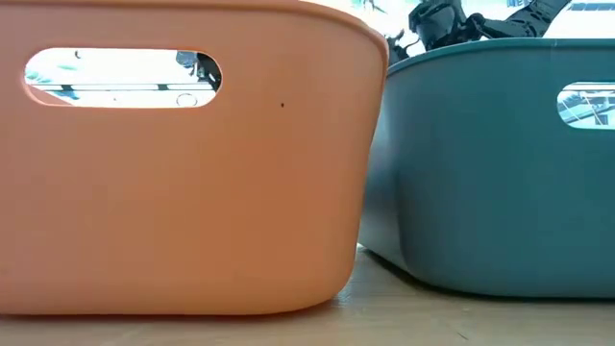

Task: Pick & Place Travel size toiletries
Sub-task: Put the silver nail cutter into the orange bin

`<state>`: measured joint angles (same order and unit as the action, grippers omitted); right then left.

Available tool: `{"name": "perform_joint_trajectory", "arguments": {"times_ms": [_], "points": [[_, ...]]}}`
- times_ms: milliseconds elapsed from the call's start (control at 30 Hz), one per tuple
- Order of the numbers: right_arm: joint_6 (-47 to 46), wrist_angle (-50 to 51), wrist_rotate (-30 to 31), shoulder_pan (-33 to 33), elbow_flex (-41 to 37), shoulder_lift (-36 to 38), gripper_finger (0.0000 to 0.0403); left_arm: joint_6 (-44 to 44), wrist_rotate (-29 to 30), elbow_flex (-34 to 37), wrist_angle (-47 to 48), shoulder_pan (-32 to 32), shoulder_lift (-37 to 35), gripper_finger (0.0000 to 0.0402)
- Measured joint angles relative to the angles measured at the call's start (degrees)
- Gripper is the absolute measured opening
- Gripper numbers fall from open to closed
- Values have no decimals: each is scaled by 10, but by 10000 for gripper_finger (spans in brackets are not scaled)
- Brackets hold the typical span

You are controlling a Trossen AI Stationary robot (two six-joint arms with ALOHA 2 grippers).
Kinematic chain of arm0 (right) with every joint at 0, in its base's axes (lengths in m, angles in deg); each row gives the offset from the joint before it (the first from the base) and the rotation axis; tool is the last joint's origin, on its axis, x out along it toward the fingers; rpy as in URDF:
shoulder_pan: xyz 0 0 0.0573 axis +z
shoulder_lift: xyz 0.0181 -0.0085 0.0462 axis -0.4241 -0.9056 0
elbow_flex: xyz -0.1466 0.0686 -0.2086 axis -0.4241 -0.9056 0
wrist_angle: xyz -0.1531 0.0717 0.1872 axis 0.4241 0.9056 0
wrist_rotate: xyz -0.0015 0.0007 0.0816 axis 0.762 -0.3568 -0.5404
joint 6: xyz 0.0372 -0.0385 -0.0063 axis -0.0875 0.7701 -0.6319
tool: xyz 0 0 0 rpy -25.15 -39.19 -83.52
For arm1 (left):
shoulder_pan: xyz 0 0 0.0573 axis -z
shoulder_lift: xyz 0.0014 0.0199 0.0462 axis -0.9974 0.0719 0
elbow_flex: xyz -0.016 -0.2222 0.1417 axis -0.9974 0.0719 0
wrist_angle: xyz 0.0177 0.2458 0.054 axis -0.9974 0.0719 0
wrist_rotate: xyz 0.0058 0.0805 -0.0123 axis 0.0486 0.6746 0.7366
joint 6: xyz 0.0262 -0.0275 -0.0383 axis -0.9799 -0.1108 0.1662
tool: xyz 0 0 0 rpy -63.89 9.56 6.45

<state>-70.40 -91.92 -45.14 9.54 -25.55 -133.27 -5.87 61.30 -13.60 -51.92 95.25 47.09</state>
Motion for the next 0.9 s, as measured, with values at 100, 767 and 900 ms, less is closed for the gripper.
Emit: {"name": "perform_joint_trajectory", "arguments": {"times_ms": [100, 767, 900], "points": [[-22, 58, 36, -13, 8, 0, 214, -37, 14, 0, 34, -35, -32, 199], [-49, 384, 52, -179, 219, -203, 196, -198, 25, 6, 9, -256, -131, 200], [-48, 399, 53, -183, 248, -255, 196, -179, 25, 35, 0, -277, -129, 200]]}}
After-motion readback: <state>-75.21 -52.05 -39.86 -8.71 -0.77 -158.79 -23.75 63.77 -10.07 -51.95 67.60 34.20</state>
